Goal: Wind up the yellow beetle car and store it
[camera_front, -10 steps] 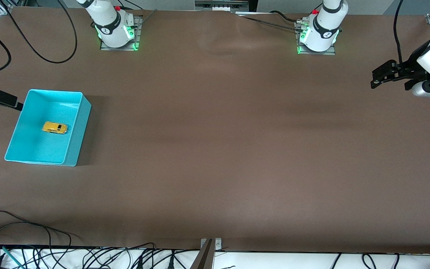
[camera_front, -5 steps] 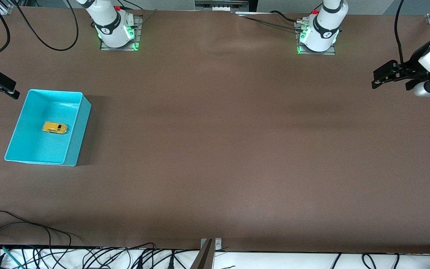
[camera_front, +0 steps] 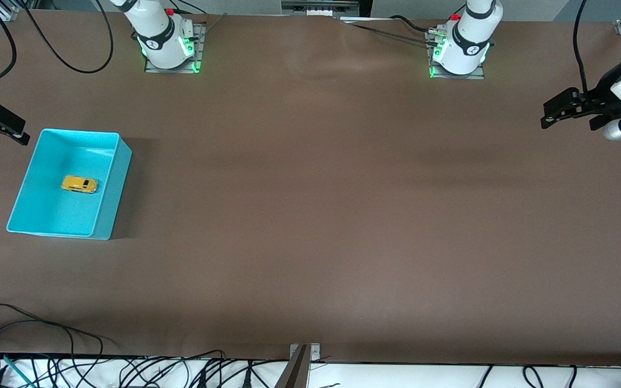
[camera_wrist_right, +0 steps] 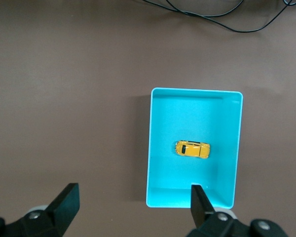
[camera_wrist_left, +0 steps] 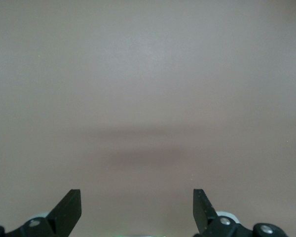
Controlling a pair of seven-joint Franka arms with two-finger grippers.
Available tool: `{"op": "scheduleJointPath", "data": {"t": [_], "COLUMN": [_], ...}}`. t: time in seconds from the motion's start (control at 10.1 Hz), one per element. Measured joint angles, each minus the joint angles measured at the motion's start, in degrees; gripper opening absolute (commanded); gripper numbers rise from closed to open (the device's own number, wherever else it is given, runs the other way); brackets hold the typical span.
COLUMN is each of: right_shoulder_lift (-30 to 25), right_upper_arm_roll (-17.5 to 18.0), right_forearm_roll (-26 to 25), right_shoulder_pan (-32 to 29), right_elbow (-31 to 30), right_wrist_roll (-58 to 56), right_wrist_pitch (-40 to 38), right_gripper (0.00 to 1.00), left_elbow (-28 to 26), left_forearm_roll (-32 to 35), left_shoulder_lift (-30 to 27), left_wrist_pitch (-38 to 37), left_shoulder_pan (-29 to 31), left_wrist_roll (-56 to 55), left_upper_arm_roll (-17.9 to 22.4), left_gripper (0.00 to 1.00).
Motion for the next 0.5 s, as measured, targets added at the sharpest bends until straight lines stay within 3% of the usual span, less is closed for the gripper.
{"op": "scheduleJointPath", "data": {"t": [0.5], "right_shoulder_lift": [0.62], "right_upper_arm_roll": [0.49], "right_forearm_roll": [2.58], "right_shoulder_pan": [0.47], "right_elbow": [0.0], "right_wrist_roll": [8.8], "right_wrist_pitch": [-0.17], "right_gripper": [1.0], "left_elbow": [0.0], "left_forearm_roll": [0.0], "left_shoulder_lift": [0.0], "left_wrist_pitch": [0.0], "left_shoulder_pan": [0.03], "left_wrist_roll": [0.0], "left_upper_arm_roll": [0.0], "left_gripper": [1.0]}}
